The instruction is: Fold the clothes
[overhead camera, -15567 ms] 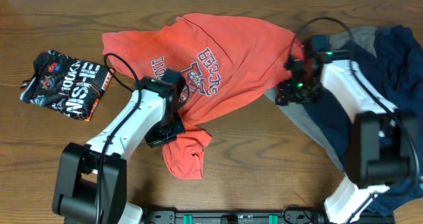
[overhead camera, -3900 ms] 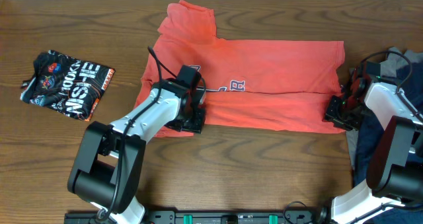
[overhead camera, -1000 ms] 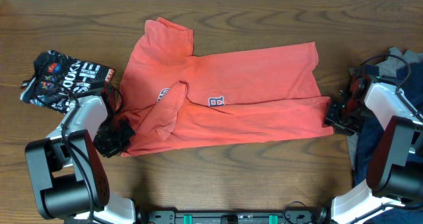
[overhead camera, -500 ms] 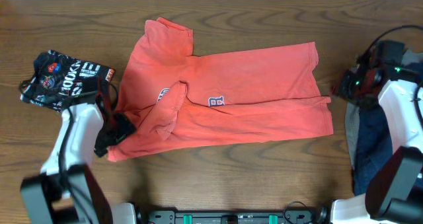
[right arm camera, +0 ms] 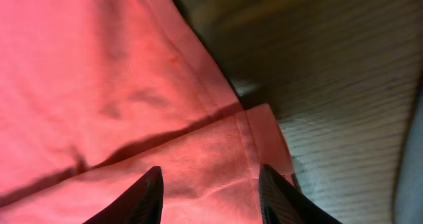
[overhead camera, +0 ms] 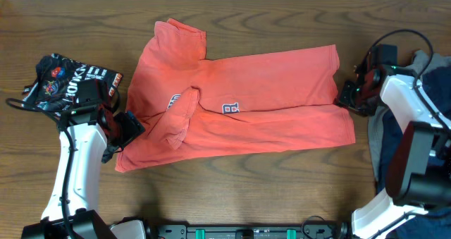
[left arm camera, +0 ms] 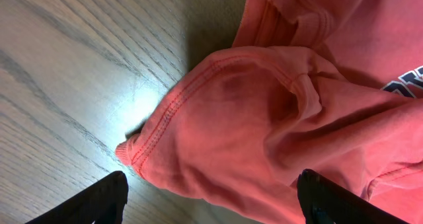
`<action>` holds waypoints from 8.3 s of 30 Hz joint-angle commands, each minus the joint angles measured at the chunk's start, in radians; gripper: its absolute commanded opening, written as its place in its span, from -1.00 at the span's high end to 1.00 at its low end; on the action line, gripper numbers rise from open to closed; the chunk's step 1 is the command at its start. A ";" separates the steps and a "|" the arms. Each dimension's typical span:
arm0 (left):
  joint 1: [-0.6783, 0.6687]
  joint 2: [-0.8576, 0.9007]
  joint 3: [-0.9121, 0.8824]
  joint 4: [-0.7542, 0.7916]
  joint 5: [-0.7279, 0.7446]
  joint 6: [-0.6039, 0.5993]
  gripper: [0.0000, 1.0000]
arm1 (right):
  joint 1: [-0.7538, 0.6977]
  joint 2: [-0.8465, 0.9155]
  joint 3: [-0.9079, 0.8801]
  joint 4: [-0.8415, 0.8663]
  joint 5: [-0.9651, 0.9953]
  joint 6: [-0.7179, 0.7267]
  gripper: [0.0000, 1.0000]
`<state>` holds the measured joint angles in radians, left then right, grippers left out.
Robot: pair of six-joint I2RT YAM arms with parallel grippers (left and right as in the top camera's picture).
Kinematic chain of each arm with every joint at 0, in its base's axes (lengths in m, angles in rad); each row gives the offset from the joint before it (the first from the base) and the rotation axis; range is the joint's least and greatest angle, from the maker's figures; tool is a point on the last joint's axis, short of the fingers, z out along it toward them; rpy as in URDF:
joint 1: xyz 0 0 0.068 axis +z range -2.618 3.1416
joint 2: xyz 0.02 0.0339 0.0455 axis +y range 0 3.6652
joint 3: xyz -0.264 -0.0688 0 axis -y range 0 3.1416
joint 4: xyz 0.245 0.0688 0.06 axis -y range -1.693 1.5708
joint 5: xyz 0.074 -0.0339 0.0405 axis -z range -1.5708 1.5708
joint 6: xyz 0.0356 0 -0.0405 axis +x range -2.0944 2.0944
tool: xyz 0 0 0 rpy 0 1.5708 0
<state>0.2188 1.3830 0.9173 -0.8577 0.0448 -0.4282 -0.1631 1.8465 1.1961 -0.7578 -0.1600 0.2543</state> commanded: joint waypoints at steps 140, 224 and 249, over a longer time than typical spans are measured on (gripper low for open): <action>-0.180 -0.021 0.062 0.259 0.080 0.168 -0.96 | -0.024 -0.338 -0.048 -0.201 0.106 0.018 -0.86; -0.167 0.483 0.615 -0.105 0.245 0.168 0.88 | 0.000 -0.023 0.032 0.340 0.103 0.029 0.98; -0.155 0.383 0.443 -0.597 0.028 0.192 0.88 | -0.035 -0.262 0.032 -0.573 0.475 0.072 0.98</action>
<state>0.0616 1.7771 1.3830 -1.4590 0.2035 -0.2123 -0.1734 1.5814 1.2346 -1.3205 0.2134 0.2993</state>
